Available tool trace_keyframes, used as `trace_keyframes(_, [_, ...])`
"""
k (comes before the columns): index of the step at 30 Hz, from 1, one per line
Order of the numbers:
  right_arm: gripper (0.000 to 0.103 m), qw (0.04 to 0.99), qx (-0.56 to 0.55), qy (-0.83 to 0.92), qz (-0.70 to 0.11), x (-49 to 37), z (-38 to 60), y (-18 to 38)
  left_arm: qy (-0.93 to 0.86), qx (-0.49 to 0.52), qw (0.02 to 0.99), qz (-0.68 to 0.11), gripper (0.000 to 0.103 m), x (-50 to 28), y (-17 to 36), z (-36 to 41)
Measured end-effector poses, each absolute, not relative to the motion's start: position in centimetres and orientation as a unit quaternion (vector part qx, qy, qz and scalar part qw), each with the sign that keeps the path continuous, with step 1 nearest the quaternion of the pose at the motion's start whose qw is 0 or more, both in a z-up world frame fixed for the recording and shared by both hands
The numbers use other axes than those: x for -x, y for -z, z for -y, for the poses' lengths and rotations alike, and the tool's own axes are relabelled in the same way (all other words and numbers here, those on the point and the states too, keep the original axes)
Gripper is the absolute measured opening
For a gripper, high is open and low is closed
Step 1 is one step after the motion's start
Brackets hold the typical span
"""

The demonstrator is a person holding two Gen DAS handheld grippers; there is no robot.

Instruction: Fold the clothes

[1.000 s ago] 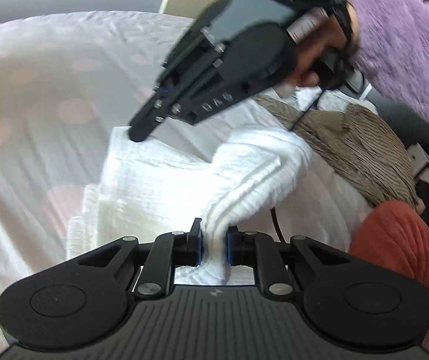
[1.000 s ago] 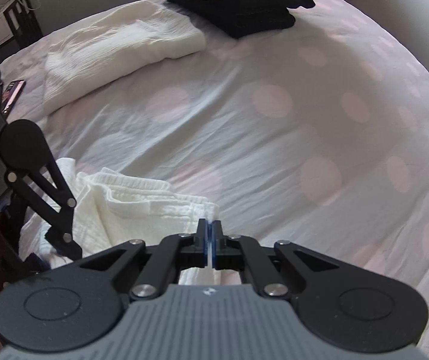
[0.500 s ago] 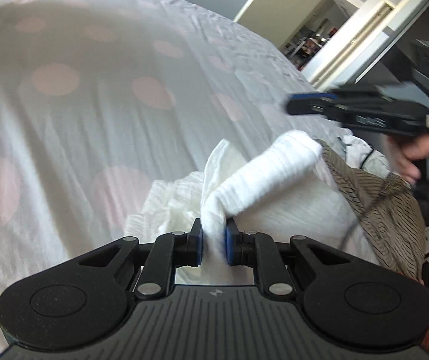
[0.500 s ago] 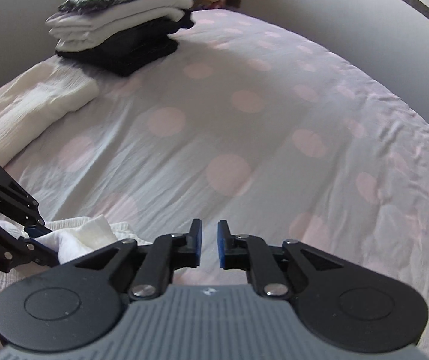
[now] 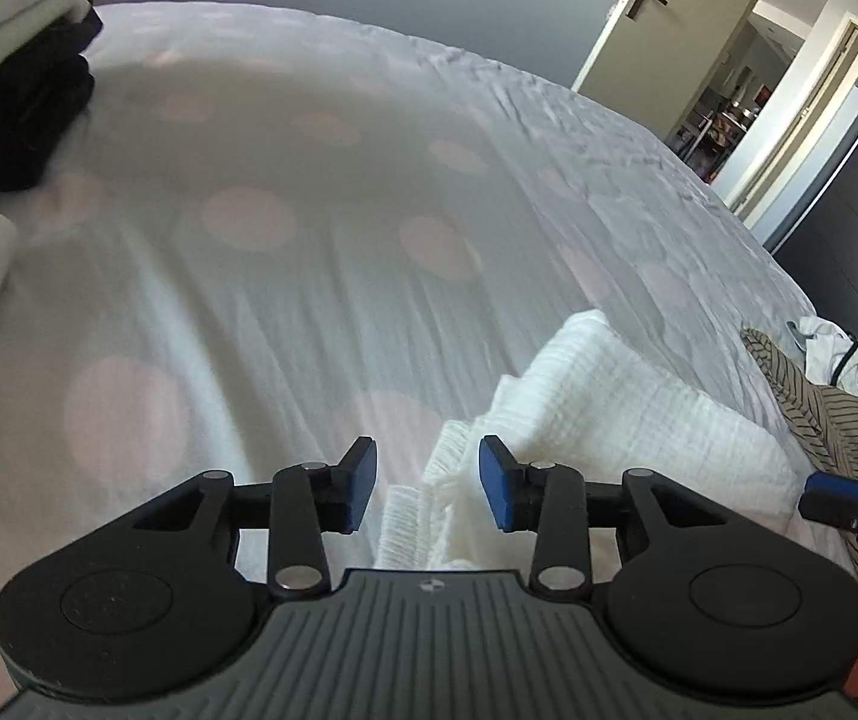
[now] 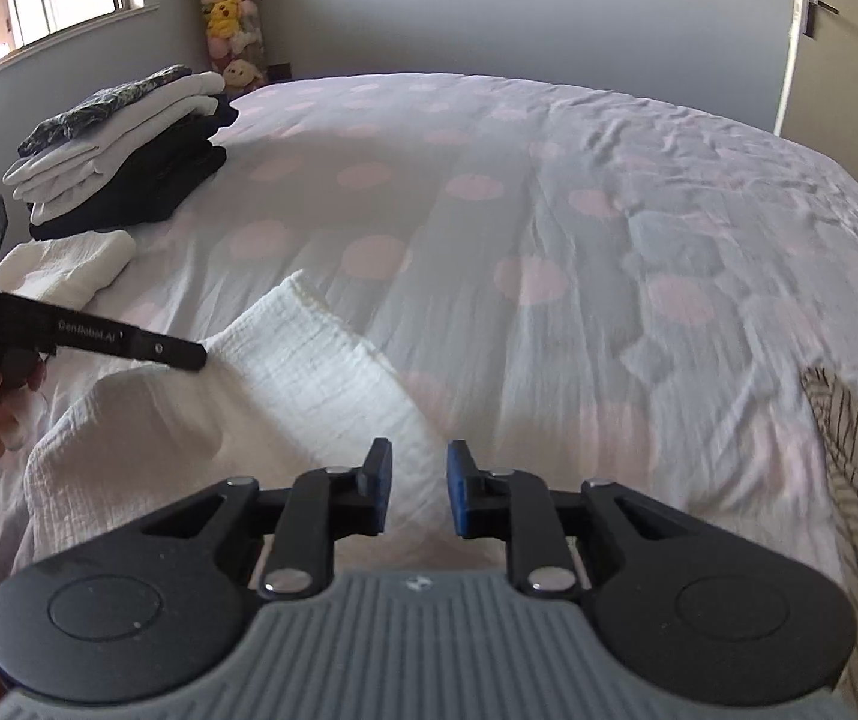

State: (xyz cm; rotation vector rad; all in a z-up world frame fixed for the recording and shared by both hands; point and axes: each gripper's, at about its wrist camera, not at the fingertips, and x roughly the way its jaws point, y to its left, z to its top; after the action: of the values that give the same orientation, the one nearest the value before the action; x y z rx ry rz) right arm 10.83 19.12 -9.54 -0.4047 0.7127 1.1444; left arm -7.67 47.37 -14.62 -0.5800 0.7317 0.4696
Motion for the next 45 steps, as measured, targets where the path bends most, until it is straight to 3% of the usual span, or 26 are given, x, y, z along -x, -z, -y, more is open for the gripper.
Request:
trace_keyframes(7, [0.029, 0.793, 0.147, -0.486, -0.336, -10.7, -19.8, 14.0, -0.186, 0.274, 0.887, -0.321, 0.037, 8.5, 12.4, -46.3])
trace_keyframes(18, [0.030, 0.790, 0.099, -0.471, -0.381, -13.6, -22.6, 18.6, -0.178, 0.233, 0.856, -0.425, 0.036, 5.2, 17.7, -46.5])
trace_keyframes(27, [0.030, 0.791, 0.101, -0.475, -0.372, -13.5, -22.6, 18.5, -0.192, 0.252, 0.849, -0.423, 0.050, 5.0, 19.1, -47.1])
trace_keyframes(29, [0.037, 0.798, 0.091, -0.473, -0.363, -13.2, -21.8, 17.6, -0.201, 0.244, 0.854, -0.414, 0.055, 5.5, 18.7, -46.7])
trace_keyframes(31, [0.069, 0.803, 0.064, -0.467, -0.365, -13.2, -20.4, 16.7, -0.207, 0.231, 0.862, -0.400, 0.059, 6.0, 17.8, -46.2])
trace_keyframes(33, [0.082, 0.804, 0.031, -0.461, -0.374, -13.3, -18.9, 15.9, -0.212, 0.230, 0.864, -0.394, 0.066, 6.4, 17.3, -46.2])
trace_keyframes(41, [0.083, 0.763, -0.077, -0.368, -0.525, -13.4, -13.2, 17.7, -0.209, 0.268, 0.849, -0.404, 0.070, 7.1, 17.9, -46.8])
trace_keyframes(45, [0.083, 0.741, -0.083, -0.377, -0.550, -12.7, -13.5, 18.6, -0.202, 0.305, 0.838, -0.406, 0.070, 7.6, 18.8, -47.4])
